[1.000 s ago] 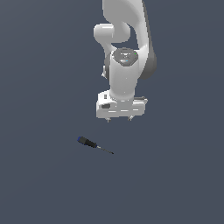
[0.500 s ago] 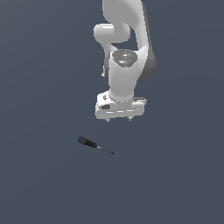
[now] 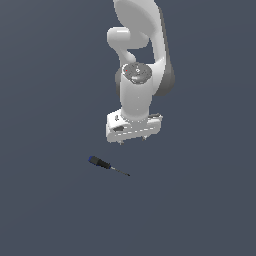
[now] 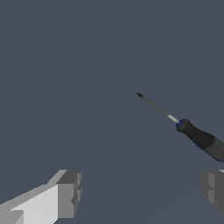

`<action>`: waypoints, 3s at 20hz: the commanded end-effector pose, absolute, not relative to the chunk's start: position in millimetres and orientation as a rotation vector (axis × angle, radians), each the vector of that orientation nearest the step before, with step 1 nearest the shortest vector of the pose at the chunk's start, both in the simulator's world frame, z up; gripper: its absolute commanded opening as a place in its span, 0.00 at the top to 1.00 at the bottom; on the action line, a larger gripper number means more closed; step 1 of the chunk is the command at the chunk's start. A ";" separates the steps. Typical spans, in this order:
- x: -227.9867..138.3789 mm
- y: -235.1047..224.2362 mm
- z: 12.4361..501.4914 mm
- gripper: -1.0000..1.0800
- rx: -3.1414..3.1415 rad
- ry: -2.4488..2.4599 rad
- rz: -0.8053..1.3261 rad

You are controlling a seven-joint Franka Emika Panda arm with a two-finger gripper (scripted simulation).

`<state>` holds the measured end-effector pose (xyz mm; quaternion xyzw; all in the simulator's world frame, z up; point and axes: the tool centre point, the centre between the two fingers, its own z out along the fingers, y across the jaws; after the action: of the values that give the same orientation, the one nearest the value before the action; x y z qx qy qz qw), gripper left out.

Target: Pick up the object and move it to a goal position.

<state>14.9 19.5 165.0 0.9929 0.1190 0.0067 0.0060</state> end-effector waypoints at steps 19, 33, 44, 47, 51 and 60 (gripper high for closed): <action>44.4 -31.5 117.4 0.04 2.934 1.077 -0.002; 59.1 -69.6 82.1 0.04 2.735 1.533 -0.005; 64.2 -88.1 65.3 0.04 2.621 1.731 -0.001; 64.7 -90.1 63.5 0.04 2.608 1.751 0.000; 64.6 -90.6 63.1 0.04 2.607 1.752 -0.001; 63.7 -90.5 33.4 0.04 2.605 1.756 -0.001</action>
<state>64.5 -90.7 42.1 0.8294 0.5586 0.0003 0.0005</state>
